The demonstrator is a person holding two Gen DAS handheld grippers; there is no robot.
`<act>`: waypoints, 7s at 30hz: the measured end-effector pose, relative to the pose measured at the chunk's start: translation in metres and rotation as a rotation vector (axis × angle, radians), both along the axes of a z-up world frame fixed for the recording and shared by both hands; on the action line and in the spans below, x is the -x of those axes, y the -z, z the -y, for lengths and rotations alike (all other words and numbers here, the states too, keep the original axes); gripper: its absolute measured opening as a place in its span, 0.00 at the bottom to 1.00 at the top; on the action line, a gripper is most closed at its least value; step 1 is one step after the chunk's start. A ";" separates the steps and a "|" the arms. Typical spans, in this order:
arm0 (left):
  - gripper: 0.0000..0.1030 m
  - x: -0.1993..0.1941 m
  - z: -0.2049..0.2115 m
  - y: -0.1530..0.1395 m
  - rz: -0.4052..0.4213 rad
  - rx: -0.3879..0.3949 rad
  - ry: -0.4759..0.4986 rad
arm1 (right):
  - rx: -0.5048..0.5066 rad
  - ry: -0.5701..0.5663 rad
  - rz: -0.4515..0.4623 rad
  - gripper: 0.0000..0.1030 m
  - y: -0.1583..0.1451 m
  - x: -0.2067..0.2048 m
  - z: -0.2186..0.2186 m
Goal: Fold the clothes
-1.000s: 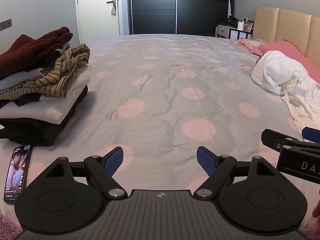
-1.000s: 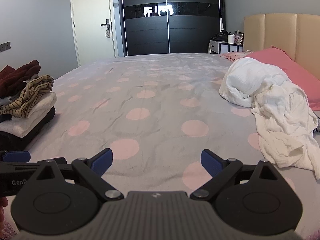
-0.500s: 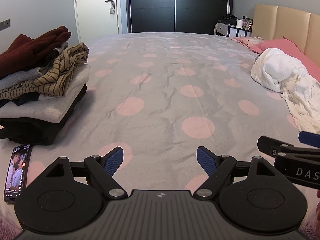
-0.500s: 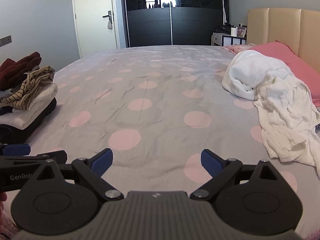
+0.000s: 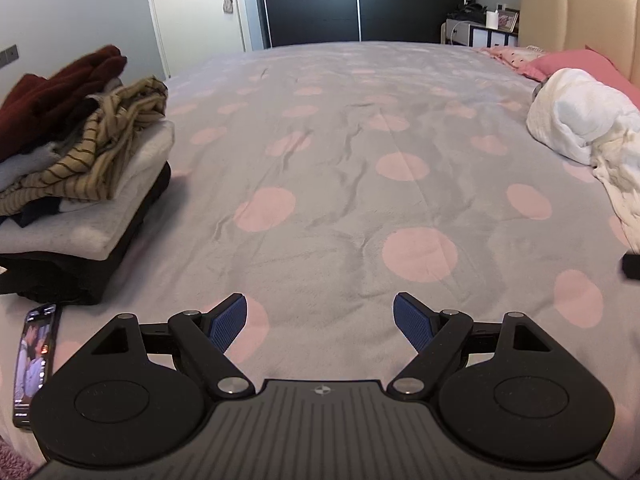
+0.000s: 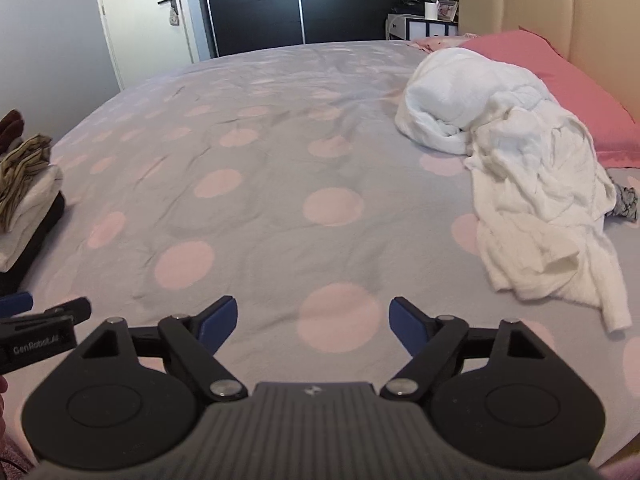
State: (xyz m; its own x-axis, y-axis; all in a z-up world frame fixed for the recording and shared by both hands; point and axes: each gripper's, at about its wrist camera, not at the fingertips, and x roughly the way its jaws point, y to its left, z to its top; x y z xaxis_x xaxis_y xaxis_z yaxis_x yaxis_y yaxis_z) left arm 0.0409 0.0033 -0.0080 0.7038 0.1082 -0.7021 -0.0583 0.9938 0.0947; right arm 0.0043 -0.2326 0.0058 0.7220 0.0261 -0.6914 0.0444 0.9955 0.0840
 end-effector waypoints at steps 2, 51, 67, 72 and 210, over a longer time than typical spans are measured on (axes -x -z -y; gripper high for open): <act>0.78 -0.008 0.001 0.004 -0.014 -0.010 0.004 | 0.008 0.020 -0.025 0.82 -0.005 -0.019 0.019; 0.78 0.023 -0.057 -0.013 -0.044 0.023 -0.031 | 0.006 -0.721 -0.243 0.11 0.022 0.055 -0.118; 0.78 0.025 -0.049 -0.014 -0.047 0.030 0.015 | 0.011 -0.657 -0.260 0.46 0.004 0.053 -0.079; 0.78 0.016 -0.033 -0.009 -0.054 0.020 0.046 | 0.104 -0.466 -0.240 0.49 0.003 0.013 -0.034; 0.17 -0.077 0.072 -0.118 0.265 -0.050 0.625 | 0.091 -0.065 0.239 0.09 -0.099 -0.021 0.098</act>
